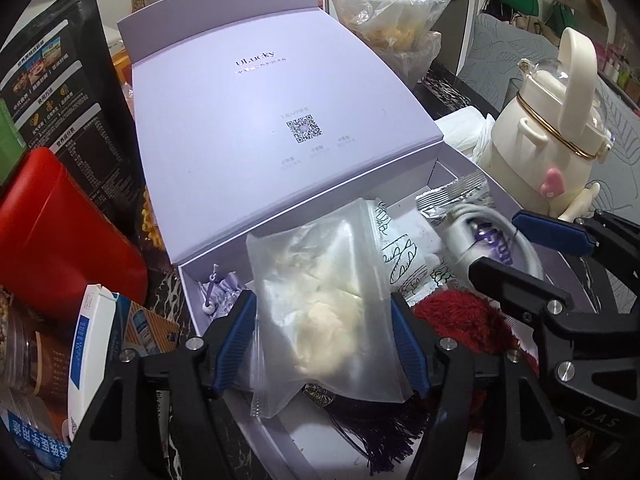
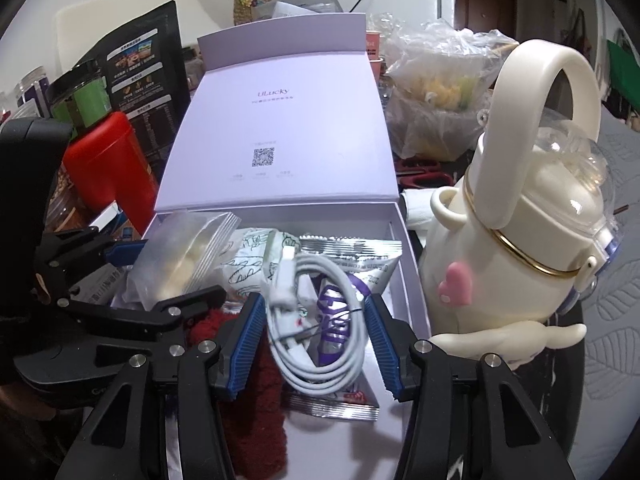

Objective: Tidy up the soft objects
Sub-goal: 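Lower both grippers into the box and open them to release cable and bag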

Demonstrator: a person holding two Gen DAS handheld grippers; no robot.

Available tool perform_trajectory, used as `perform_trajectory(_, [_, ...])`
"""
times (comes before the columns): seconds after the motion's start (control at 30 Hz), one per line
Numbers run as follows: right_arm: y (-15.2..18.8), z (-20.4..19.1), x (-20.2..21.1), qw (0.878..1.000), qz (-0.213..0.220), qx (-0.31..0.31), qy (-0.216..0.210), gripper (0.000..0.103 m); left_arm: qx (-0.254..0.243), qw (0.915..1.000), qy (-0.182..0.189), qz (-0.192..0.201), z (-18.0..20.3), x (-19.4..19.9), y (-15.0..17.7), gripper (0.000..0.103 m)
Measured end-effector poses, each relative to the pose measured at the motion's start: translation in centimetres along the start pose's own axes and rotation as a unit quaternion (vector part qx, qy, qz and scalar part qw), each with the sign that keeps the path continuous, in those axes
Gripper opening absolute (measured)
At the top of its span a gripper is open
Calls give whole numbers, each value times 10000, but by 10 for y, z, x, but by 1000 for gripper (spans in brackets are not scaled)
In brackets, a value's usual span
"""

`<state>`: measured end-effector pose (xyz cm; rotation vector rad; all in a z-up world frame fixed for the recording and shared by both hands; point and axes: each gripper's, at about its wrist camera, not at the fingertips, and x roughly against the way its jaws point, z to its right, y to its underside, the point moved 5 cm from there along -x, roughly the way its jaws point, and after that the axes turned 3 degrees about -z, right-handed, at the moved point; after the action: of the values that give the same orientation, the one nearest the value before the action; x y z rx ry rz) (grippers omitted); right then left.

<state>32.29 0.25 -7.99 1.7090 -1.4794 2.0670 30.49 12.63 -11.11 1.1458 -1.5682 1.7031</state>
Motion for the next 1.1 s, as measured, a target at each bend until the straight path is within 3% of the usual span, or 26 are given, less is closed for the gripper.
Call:
perform_trajectory(0.13, [-4, 2, 13, 9999, 167, -45, -10, 60, -4, 10000, -86, 49, 2, 6, -3, 76])
perform_trajectory(0.7, [-7, -5, 68, 9973, 708, -69, 181, 60, 266, 9956, -178, 884, -7, 78, -6, 76])
perform_trajectory(1.1, [7, -20, 130, 9924, 1180, -42, 352, 65, 363, 9899, -64, 1371, -5, 142, 12, 76])
